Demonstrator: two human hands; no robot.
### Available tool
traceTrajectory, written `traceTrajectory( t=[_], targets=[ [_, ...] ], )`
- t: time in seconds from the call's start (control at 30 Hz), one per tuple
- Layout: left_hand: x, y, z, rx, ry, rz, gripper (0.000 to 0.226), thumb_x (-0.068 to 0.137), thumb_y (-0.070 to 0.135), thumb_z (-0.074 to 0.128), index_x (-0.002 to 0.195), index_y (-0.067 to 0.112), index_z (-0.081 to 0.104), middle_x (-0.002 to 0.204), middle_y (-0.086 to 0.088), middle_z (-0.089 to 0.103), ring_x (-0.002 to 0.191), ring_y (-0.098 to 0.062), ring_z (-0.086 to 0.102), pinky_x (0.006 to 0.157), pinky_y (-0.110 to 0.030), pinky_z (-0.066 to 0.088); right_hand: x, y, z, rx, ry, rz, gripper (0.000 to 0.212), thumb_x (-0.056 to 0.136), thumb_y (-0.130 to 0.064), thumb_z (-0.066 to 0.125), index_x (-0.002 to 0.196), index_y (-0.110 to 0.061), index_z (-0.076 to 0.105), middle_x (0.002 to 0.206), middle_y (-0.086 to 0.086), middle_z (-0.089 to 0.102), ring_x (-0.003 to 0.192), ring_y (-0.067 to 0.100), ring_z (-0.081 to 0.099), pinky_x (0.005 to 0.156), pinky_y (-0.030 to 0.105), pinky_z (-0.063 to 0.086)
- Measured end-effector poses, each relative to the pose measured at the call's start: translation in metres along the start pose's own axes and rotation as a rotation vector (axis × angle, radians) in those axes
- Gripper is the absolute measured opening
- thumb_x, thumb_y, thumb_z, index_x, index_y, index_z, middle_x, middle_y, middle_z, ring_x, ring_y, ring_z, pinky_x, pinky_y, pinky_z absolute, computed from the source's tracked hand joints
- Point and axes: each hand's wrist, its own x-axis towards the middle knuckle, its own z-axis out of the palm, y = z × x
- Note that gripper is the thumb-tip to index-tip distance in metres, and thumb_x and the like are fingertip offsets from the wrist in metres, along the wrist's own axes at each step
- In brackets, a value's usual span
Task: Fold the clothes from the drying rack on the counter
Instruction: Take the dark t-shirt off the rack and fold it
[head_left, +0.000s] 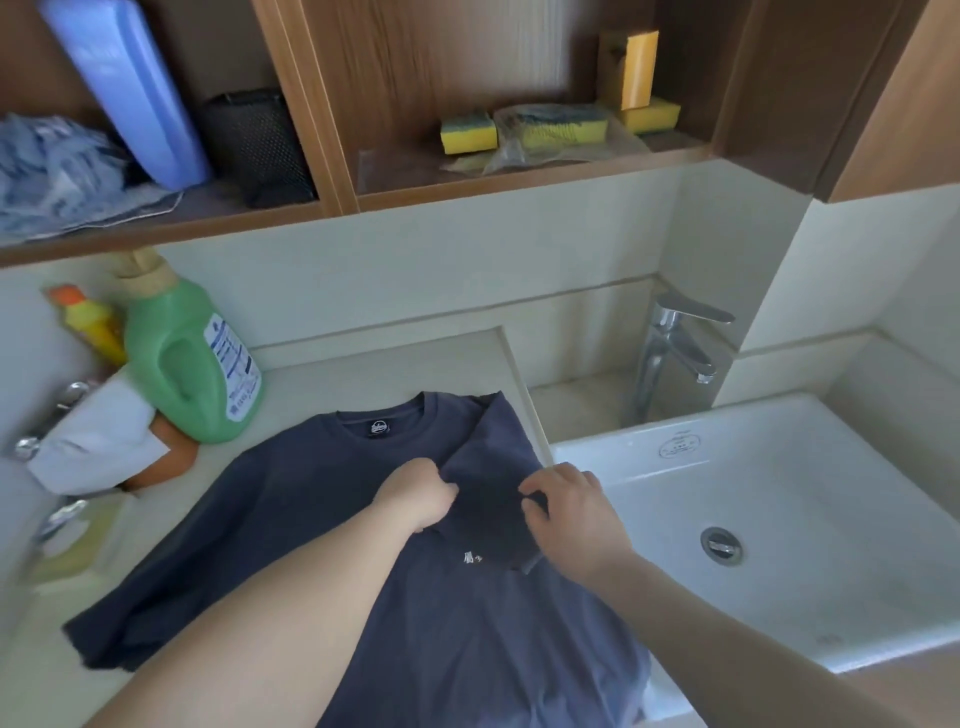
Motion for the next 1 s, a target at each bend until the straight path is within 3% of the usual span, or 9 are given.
traceTrajectory(
  t=[0.1,0.2,0.37,0.5,0.6,0.7,0.8,0.87,1.0],
  targets=[
    [-0.004,-0.008,0.007,0.122,0.114,0.057,0.019,0.103,0.034,0.048,0.093,0.017,0.049,0.093,0.003,0.058,0.085,-0.022,0.058,0.066,-0.031,0.043,0.001,0.013,-0.01,-0.012,-0.046,0.204,0.027,0.102,-0.033,0.047,0.126,-0.027,0.058,0.129,-0.001,0.055,0.117,0.025,0.05,0.097,0.037,0.044],
    [-0.005,-0.012,0.013,0.04,0.204,0.082,0.018,0.105,0.032,0.044,0.094,0.018,0.047,0.091,0.002,0.056,0.083,-0.021,0.055,0.067,-0.032,0.042,-0.001,0.023,-0.008,0.112,-0.137,0.297,0.032,0.1,-0.035,0.054,0.129,-0.024,0.052,0.126,0.001,0.057,0.104,0.02,0.056,0.087,0.032,0.045],
    [0.003,-0.02,0.013,-0.265,0.168,0.0,0.028,0.104,0.029,0.046,0.13,0.018,0.049,0.105,-0.001,0.058,0.095,-0.027,0.063,0.082,-0.041,0.059,-0.006,0.03,-0.008,0.204,-0.296,0.254,0.065,0.081,-0.016,0.06,0.142,-0.025,0.042,0.129,-0.004,0.056,0.111,0.016,0.057,0.095,0.029,0.049],
    [0.001,-0.023,0.009,-0.126,0.141,0.027,0.046,0.101,0.013,0.044,0.146,0.019,0.04,0.116,0.0,0.056,0.097,-0.021,0.058,0.079,-0.034,0.052,-0.008,0.031,-0.012,0.223,-0.326,0.229,0.063,0.083,-0.007,0.056,0.141,-0.027,0.042,0.121,-0.01,0.058,0.096,0.008,0.059,0.08,0.017,0.044],
    [-0.004,-0.015,0.014,-0.057,0.161,0.055,0.052,0.097,0.008,0.044,0.148,0.016,0.036,0.138,-0.005,0.048,0.106,-0.024,0.052,0.08,-0.035,0.047,-0.009,0.034,-0.01,0.145,-0.251,0.208,0.054,0.084,-0.013,0.056,0.134,-0.034,0.046,0.117,-0.006,0.06,0.09,0.007,0.059,0.08,0.022,0.045],
    [-0.013,-0.005,0.019,0.098,0.18,0.119,0.061,0.1,0.021,0.046,0.156,0.027,0.023,0.16,-0.005,0.019,0.136,-0.032,0.031,0.097,-0.041,0.044,-0.012,0.035,-0.008,0.087,-0.191,0.186,0.048,0.085,-0.012,0.052,0.125,-0.037,0.047,0.11,-0.007,0.057,0.091,0.012,0.059,0.08,0.028,0.048],
    [-0.015,-0.001,0.024,0.302,-0.024,0.208,0.062,0.104,0.049,0.038,0.16,0.042,0.01,0.17,0.003,-0.01,0.154,-0.034,0.001,0.118,-0.062,0.022,-0.014,0.037,-0.006,0.018,-0.128,0.151,0.041,0.087,-0.007,0.046,0.115,-0.036,0.052,0.11,-0.009,0.048,0.09,0.017,0.057,0.074,0.03,0.044],
    [-0.015,0.0,0.028,0.382,-0.108,0.194,0.065,0.103,0.058,0.035,0.16,0.044,0.006,0.17,0.008,-0.013,0.156,-0.034,-0.009,0.118,-0.069,0.012,-0.017,0.041,-0.002,-0.045,-0.05,0.121,0.036,0.089,-0.004,0.046,0.108,-0.033,0.058,0.109,-0.01,0.044,0.093,0.02,0.055,0.072,0.029,0.041],
    [-0.014,0.001,0.025,0.33,-0.033,0.136,0.062,0.1,0.06,0.04,0.154,0.038,0.021,0.17,0.006,0.001,0.156,-0.036,-0.002,0.112,-0.075,0.02,-0.018,0.04,0.005,-0.154,-0.094,0.095,0.038,0.089,-0.006,0.043,0.105,-0.031,0.067,0.109,-0.012,0.041,0.108,0.018,0.051,0.076,0.029,0.045]
  ],
)
